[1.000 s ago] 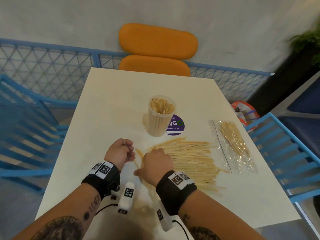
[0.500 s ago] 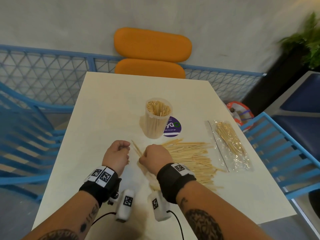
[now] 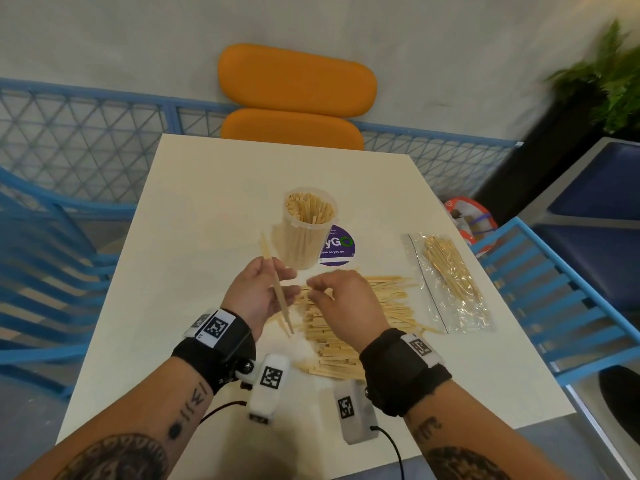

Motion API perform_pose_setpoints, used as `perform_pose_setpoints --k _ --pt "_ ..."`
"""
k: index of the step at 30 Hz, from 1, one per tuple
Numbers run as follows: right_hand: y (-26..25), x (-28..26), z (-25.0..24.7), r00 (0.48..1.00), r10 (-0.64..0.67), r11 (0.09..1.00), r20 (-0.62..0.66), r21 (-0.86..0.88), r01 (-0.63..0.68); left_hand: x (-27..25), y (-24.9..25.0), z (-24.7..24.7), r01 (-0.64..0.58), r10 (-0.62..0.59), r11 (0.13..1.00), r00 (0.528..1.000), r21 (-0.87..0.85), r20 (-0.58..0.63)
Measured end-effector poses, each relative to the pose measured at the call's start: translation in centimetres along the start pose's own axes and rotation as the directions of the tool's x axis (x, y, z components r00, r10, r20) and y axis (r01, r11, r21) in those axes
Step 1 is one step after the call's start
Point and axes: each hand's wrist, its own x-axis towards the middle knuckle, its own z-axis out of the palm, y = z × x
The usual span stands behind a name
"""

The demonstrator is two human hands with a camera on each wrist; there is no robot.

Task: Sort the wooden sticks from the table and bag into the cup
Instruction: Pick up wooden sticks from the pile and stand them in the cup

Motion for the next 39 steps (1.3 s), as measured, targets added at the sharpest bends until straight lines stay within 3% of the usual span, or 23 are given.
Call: perform_pose_setpoints --k 3,6,10,13,18,23,26,28,32,35,39 --pt "1.4 -2.6 -0.5 0.986 0.025 0.966 0.164 -0.259 0.019 0.4 -0.4 -0.6 -0.012 0.008 0.999 0.996 -0.048 -0.093" --pt "2.8 -5.2 -0.8 0.959 0.043 0.893 0.279 -0.441 0.088 0.2 -1.1 -0.9 0.0 -0.008 0.995 0.997 -0.097 -0.083" --pt "4.8 -7.4 -1.0 0.947 0.102 0.861 0.304 -0.504 0.069 -0.5 -2.2 0.1 0.064 -0.065 0.991 0.998 -0.114 -0.006" --pt "5.3 -7.5 -0.5 0.946 0.076 0.823 0.314 -0.555 0.118 -0.7 -2.9 1.4 0.096 -0.094 0.992 0.995 -0.087 0.025" --pt "6.1 -6.9 -0.3 0.963 0.021 0.835 0.268 -0.535 0.131 -0.4 -3.8 3.7 0.045 -0.046 0.998 0.999 0.032 0.019" --pt "6.8 -5.7 -2.5 0.982 0.14 0.966 0.126 -0.235 -0.108 -0.1 -3.9 4.8 -0.037 0.038 0.988 0.999 0.153 -0.003" --pt "6.9 -4.3 -4.1 0.973 0.226 0.973 0.046 0.039 -0.227 -0.1 -4.1 6.1 -0.028 0.029 0.987 1.0 0.158 -0.009" --pt "6.5 -3.4 -4.9 0.957 0.289 0.924 -0.001 0.26 -0.279 -0.4 -4.4 7.7 -0.022 0.016 0.984 0.999 0.178 0.032" --pt "5.2 -1.6 -6.0 0.921 0.387 0.685 0.05 0.653 -0.323 -1.4 -4.5 11.0 0.021 -0.039 0.989 0.992 0.149 0.12" --pt "4.9 -0.4 -6.4 0.896 0.422 0.554 0.135 0.744 -0.373 -1.4 -4.2 12.0 0.083 -0.082 0.997 0.986 -0.003 0.146" --pt "5.6 0.6 -6.5 0.893 0.419 0.569 0.166 0.718 -0.401 -0.7 -4.1 12.4 0.101 -0.103 0.995 0.985 0.026 0.137"
